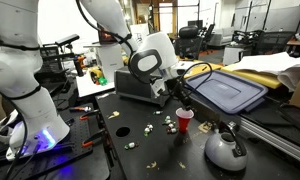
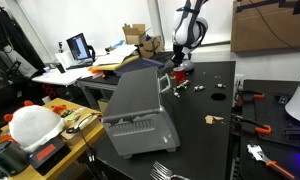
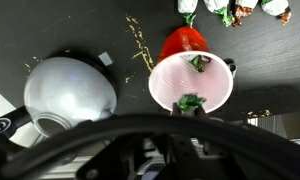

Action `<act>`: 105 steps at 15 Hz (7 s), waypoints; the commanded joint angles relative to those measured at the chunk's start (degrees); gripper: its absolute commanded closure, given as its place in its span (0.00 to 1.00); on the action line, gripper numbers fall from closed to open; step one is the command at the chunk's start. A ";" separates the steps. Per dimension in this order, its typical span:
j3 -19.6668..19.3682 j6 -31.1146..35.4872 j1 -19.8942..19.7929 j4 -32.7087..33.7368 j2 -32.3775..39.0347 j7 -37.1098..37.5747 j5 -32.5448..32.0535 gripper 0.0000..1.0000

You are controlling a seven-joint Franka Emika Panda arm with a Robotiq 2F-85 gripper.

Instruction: Put two sweets into the red cup

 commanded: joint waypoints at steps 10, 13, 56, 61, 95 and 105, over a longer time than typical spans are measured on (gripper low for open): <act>-4.47 -0.54 5.22 -2.48 -4.29 4.47 0.45 0.21; -5.97 -3.12 6.28 -4.19 -7.04 3.92 -0.52 0.01; 5.82 -18.72 -5.24 -18.63 -8.87 -38.58 -3.28 0.00; 6.78 -18.41 -5.57 -17.00 -7.39 -38.56 -4.00 0.00; 15.93 -19.26 -15.66 -7.70 2.40 -48.04 0.76 0.39; 13.71 -19.29 -12.84 -10.33 -0.57 -47.51 -0.87 0.98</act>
